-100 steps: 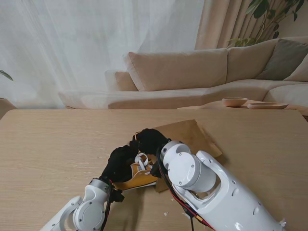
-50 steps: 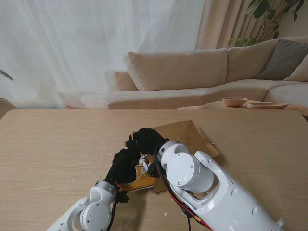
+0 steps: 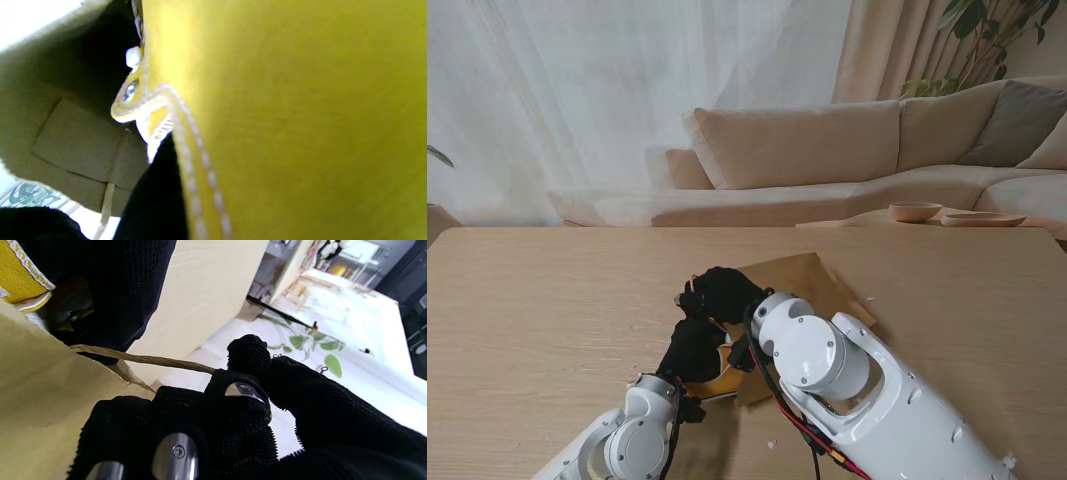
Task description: Bag the shoes
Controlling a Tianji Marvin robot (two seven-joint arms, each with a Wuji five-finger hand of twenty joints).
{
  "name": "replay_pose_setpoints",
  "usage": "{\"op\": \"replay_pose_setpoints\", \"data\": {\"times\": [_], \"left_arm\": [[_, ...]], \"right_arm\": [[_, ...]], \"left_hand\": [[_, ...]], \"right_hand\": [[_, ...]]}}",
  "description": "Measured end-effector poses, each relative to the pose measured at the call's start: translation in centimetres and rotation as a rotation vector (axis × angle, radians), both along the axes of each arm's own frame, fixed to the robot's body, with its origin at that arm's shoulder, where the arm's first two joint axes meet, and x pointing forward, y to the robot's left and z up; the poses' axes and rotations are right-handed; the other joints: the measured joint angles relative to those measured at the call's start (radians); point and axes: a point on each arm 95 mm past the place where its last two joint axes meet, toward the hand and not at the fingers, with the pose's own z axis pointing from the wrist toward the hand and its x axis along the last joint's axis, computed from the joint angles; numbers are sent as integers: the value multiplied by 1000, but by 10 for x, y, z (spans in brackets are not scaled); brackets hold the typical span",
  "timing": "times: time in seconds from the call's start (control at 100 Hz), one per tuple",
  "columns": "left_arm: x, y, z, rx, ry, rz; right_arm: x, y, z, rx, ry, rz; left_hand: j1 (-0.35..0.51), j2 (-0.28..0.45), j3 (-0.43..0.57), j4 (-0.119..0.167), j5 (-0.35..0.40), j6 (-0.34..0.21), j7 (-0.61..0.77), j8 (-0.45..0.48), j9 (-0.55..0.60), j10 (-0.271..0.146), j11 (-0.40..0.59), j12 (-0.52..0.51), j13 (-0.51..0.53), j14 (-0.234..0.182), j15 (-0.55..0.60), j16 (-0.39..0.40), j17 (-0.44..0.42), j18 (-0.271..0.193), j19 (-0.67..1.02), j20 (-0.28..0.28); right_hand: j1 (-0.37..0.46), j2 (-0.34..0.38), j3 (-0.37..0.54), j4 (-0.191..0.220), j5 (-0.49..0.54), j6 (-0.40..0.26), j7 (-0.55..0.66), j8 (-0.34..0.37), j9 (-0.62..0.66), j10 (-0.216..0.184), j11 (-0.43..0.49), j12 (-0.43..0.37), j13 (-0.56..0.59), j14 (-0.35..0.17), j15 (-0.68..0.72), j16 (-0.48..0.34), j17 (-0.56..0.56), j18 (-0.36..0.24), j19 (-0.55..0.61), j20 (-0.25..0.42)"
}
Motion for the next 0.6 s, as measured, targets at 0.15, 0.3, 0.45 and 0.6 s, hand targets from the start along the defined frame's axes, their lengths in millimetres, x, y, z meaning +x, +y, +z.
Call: {"op": "replay_pose_setpoints", "data": {"times": [0.15,0.3,0.45,0.6], "left_arm": [[0,-1,0,-7,10,-10],[-2,-4,1,-15,9,-14],[-1,-7,2,-23,-7,-3],[2,-8,4,-56,16,9]], "right_arm": [[0,1,1,5,-6,9],[-1,3,2,17,-1,29],[-2,5,1,34,5,51],[-6,6,2,41,4,65]], "left_hand": [[0,0,0,0,0,0,4,0,18,10,0,0,1,14,20,-22,0,8,54,-26],[0,0,0,0,0,0,17,0,34,24,0,0,17,27,37,-34,0,28,141,-118],[0,-1,0,0,0,0,17,0,42,36,0,0,26,30,37,-34,0,31,165,-162],[0,-1,0,0,0,0,17,0,44,39,0,0,26,35,37,-34,0,33,176,-186]], "right_hand": [[0,0,0,0,0,0,0,0,0,0,1,0,0,0,0,2,0,0,0,0],[0,0,0,0,0,0,0,0,0,0,6,0,0,0,0,7,0,0,0,0],[0,0,0,0,0,0,0,0,0,0,6,0,0,0,1,9,0,0,0,0],[0,0,0,0,0,0,0,0,0,0,6,0,0,0,1,10,0,0,0,0]]}}
